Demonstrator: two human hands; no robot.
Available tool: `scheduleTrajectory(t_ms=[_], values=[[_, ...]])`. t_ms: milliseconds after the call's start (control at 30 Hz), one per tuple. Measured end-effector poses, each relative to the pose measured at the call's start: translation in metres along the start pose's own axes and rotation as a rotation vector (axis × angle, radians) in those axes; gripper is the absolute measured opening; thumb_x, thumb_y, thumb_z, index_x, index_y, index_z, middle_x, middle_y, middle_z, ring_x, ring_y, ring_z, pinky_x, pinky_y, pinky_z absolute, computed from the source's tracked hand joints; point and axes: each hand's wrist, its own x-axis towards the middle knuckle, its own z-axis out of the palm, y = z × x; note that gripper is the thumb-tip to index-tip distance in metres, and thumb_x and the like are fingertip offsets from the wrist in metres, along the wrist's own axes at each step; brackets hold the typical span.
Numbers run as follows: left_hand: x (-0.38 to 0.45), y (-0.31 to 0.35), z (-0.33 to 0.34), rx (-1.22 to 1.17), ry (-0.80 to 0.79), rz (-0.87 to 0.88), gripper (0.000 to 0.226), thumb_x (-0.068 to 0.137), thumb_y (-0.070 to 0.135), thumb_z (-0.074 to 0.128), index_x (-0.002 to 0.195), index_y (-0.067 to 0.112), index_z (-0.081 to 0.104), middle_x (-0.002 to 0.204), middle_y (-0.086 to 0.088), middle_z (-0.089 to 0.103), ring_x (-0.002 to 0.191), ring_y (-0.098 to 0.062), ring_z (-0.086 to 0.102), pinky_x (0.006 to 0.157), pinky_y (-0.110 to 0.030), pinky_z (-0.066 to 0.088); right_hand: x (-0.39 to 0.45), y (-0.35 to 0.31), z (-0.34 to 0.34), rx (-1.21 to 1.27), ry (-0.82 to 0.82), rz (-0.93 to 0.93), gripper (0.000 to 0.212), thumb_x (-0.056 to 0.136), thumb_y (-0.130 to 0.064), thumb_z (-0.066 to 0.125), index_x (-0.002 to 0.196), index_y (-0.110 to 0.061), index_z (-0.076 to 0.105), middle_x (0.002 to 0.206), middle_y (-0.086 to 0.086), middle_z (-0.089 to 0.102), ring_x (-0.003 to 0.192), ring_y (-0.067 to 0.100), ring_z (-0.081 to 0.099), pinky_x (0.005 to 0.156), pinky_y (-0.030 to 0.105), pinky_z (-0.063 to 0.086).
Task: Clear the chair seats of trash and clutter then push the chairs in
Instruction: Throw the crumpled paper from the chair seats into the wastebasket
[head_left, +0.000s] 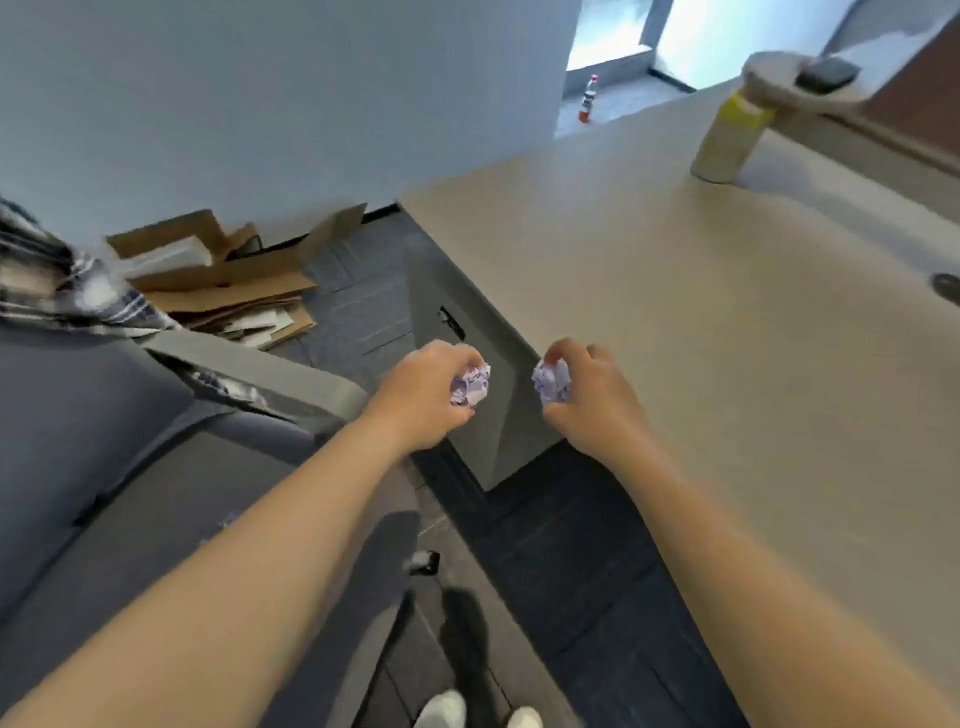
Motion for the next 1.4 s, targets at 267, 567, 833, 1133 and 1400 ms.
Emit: scheduleTrajectory(t_ms=[267, 567, 833, 1133, 1400], values=[[0.003, 0.118, 0.053, 0.056, -0.312, 0.474, 0.045, 0.082, 0.015, 0.063, 0.125, 0.017, 0.049, 0.129, -0.006, 0.052, 0.108, -0.025, 0.056, 0.087, -0.028, 0.041, -0.124, 0.087, -0.052, 0.036, 0.308, 0.475, 0.042, 0.082, -0.008, 0.059, 0.122, -0.012, 0.047, 0.12, 0.017, 0.045, 0.083, 0.026, 0.047, 0.072, 0.025, 0.037], [-0.08, 0.234, 0.154, 0.066, -0.682, 0.855, 0.042, 0.083, 0.009, 0.062, 0.123, 0.01, 0.051, 0.125, -0.013, 0.049, 0.112, -0.031, 0.05, 0.093, -0.034, 0.043, -0.314, 0.149, -0.053, 0.132, 0.595, 0.973, 0.034, 0.082, -0.006, 0.058, 0.115, -0.009, 0.05, 0.119, 0.013, 0.045, 0.081, 0.022, 0.047, 0.07, 0.026, 0.037], [-0.198, 0.309, 0.251, 0.244, -0.875, 1.172, 0.038, 0.081, 0.019, 0.06, 0.118, 0.018, 0.05, 0.121, -0.004, 0.054, 0.109, -0.027, 0.053, 0.09, -0.033, 0.046, -0.477, 0.186, -0.018, 0.246, 0.776, 1.327, 0.024, 0.078, -0.002, 0.056, 0.096, -0.017, 0.049, 0.112, 0.012, 0.05, 0.078, 0.027, 0.054, 0.054, 0.025, 0.037], [-0.303, 0.307, 0.378, 0.334, -0.964, 1.026, 0.037, 0.08, 0.015, 0.06, 0.116, 0.016, 0.052, 0.122, -0.006, 0.054, 0.109, -0.028, 0.053, 0.084, -0.034, 0.044, -0.586, 0.257, 0.043, 0.379, 0.767, 1.409, 0.019, 0.082, -0.004, 0.051, 0.098, -0.013, 0.052, 0.1, 0.01, 0.045, 0.071, 0.023, 0.045, 0.056, 0.027, 0.034], [-0.343, 0.295, 0.497, 0.484, -1.009, 0.89, 0.045, 0.085, 0.021, 0.06, 0.127, 0.013, 0.045, 0.129, -0.014, 0.049, 0.112, -0.032, 0.053, 0.09, -0.04, 0.046, -0.62, 0.331, 0.115, 0.577, 0.709, 1.452, 0.023, 0.074, 0.001, 0.052, 0.086, -0.018, 0.046, 0.101, 0.015, 0.055, 0.064, 0.017, 0.047, 0.051, 0.021, 0.033]])
